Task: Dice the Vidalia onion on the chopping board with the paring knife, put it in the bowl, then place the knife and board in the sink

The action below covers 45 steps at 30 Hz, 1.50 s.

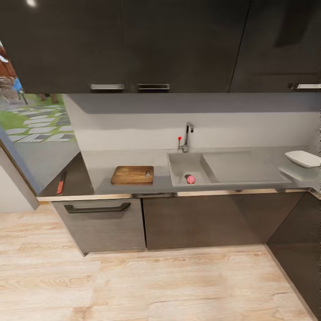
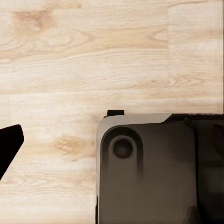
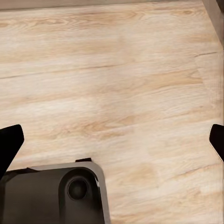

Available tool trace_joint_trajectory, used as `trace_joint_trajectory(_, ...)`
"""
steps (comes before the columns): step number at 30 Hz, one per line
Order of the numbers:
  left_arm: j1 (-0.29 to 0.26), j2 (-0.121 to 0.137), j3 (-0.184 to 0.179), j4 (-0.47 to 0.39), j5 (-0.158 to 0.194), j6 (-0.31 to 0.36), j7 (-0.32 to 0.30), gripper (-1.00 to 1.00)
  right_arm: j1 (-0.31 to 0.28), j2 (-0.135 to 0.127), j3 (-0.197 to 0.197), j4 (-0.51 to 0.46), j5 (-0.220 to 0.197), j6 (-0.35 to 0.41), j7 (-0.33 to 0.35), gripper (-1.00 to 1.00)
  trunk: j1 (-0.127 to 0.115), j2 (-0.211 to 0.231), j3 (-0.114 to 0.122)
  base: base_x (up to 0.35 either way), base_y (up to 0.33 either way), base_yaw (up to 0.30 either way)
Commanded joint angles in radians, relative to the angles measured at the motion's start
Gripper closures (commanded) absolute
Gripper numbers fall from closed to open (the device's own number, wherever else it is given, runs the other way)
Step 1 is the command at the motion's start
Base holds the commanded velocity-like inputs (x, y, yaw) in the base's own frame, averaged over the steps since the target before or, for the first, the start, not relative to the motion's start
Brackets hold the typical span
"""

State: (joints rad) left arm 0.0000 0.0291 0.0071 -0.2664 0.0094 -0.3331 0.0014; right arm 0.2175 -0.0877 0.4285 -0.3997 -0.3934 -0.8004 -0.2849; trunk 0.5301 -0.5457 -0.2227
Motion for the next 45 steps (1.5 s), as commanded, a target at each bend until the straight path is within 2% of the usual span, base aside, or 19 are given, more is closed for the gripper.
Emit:
trace_joint_trajectory(1, 0.000, 0.000, 0.001, -0.001, 0.001, -0.002, 0.000, -1.00, 0.000, -0.001, 0.009, -0.002, -0.004, 0.000, -0.008, -1.00, 0.000, -0.001, -0.001, 0.000, -0.318, 0.000)
trace_joint_trajectory(25, 0.000, 0.000, 0.001, -0.001, 0.001, -0.001, 0.000, -1.00, 0.000, 0.000, 0.009, -0.002, -0.004, 0.000, -0.008, -1.00, 0.000, -0.001, -0.001, 0.000, -0.318, 0.000)
trace_joint_trajectory(33, 0.000, 0.000, 0.001, -0.001, 0.001, -0.001, 0.000, -1.00, 0.000, 0.034, 0.010, -0.002, -0.003, -0.001, -0.005, -1.00, 0.000, -0.001, -0.001, 0.039, -0.311, 0.000)
trace_joint_trajectory(45, 0.000, 0.000, 0.001, -0.001, 0.001, -0.003, 0.000, -1.00, -0.004, 0.027, 0.009, -0.024, -0.001, -0.002, 0.001, -1.00, 0.000, -0.001, -0.001, 0.044, -0.064, 0.000)
